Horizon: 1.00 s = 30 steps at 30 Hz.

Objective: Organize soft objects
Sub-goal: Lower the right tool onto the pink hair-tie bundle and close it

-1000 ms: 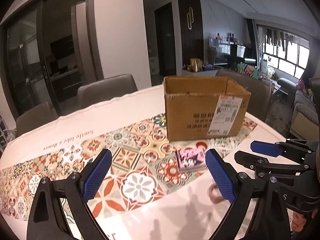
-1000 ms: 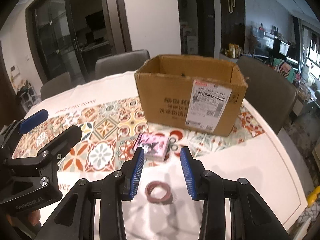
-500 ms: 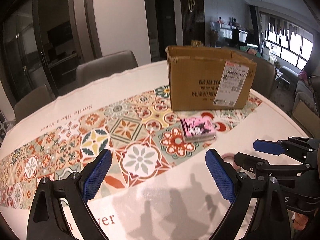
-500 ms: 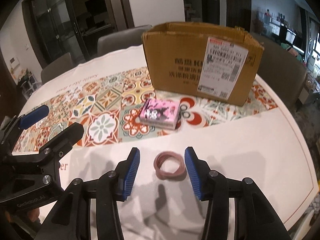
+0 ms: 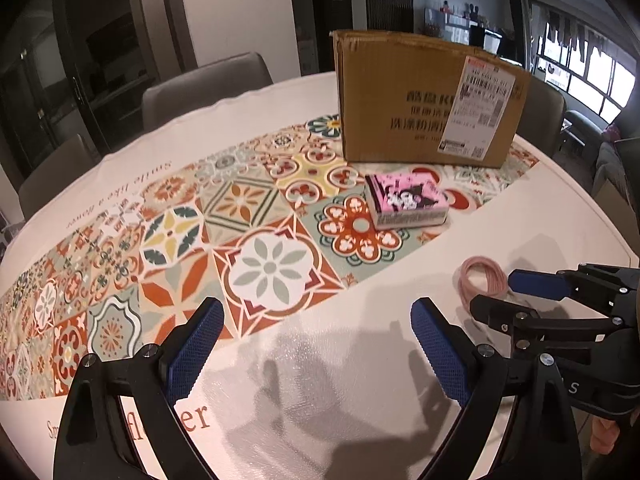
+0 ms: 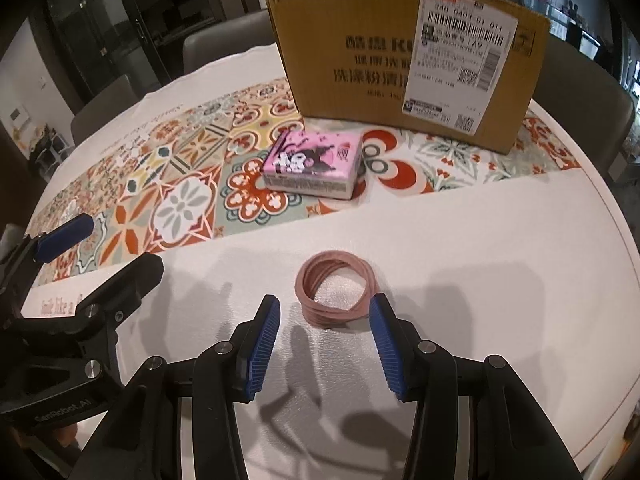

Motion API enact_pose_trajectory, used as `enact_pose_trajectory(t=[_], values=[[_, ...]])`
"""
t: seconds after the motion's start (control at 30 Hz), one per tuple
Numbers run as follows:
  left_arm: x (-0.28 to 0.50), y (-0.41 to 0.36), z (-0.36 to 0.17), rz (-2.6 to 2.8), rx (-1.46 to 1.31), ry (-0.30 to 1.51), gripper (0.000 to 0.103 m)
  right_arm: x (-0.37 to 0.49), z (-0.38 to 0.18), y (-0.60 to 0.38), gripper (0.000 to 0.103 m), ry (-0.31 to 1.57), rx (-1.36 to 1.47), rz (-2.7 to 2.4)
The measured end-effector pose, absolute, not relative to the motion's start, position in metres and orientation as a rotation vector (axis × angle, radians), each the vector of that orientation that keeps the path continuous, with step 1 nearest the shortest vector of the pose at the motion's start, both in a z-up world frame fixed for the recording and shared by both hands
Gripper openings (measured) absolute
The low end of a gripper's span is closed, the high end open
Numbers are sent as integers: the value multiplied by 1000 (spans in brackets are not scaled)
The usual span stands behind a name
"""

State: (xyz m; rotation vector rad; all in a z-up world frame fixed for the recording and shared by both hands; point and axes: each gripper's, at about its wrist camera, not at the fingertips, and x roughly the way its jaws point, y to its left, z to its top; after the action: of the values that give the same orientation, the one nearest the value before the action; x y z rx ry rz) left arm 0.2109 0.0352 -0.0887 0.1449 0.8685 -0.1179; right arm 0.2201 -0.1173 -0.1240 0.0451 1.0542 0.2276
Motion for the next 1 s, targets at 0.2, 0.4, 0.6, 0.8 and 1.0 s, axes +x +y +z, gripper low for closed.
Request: enact_pose_trajectory(t=[0.2, 0.4, 0.6, 0.8, 1.0], values=[[213, 36, -98, -113, 140, 898, 96, 225, -136, -115, 48, 1081, 33, 237], [215, 34, -101, -115, 135, 909, 96, 229, -139, -115, 46, 1072, 29, 243], [218, 28, -104, -122, 138, 913, 96, 232, -139, -116, 26, 1062, 16, 247], [224, 19, -100, -157, 121, 901, 96, 229, -137, -122, 12, 1044, 34, 250], [236, 6, -97, -192, 107, 884, 96, 232, -126, -133, 12, 999, 49, 240]])
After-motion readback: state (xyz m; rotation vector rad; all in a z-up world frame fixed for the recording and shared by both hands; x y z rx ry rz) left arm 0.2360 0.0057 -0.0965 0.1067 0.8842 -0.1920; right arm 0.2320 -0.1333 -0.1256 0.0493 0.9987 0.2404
